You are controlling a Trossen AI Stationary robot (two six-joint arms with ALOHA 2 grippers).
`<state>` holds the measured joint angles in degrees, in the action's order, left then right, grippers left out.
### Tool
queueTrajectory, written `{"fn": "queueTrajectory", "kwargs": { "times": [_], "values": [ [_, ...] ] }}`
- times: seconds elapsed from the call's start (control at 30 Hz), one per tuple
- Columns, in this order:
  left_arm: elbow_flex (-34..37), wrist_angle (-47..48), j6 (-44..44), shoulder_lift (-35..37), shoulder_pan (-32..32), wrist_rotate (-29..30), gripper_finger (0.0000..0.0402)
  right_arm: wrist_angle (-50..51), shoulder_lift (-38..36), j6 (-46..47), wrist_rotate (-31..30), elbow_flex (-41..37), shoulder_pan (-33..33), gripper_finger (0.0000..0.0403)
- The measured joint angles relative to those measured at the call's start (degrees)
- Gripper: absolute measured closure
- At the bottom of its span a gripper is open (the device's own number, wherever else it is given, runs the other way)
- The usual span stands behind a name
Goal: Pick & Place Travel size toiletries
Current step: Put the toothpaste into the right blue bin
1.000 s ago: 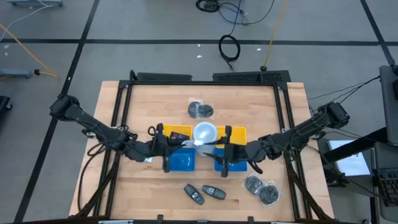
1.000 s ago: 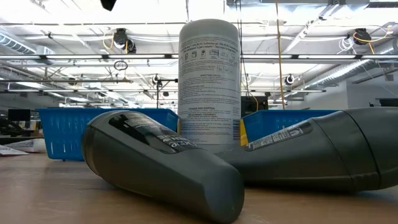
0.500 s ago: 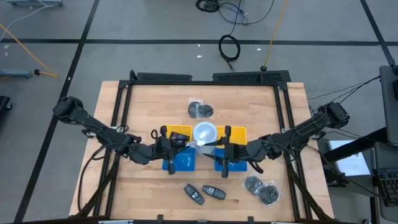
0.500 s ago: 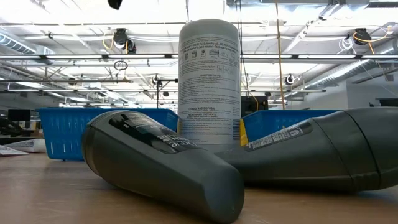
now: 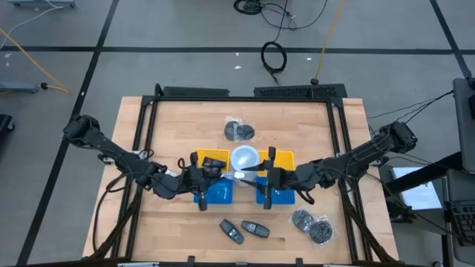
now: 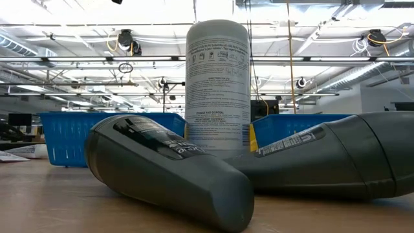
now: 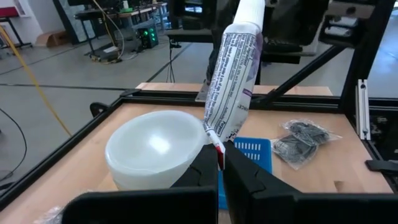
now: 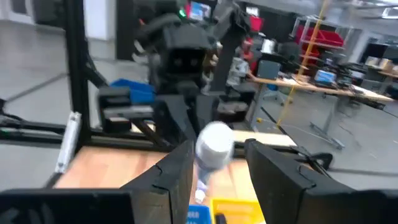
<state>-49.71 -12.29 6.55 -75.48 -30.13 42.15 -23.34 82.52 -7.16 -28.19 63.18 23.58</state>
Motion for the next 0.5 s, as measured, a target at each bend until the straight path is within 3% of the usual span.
{"fn": "queueTrajectory", "kwargs": {
  "times": [0.13, 0.5],
  "values": [
    [0.0, 0.0, 0.1, 0.0, 0.0, 0.0, 0.0401, -1.3, 0.0, 0.3, 4.2, 0.0, -0.4, 0.0261],
    [0.0, 0.0, 0.0, 0.0, 0.0, 0.0, 0.0401, -1.9, 0.0, 0.5, 4.5, 0.0, -2.0, 0.0261]
  ]
}}
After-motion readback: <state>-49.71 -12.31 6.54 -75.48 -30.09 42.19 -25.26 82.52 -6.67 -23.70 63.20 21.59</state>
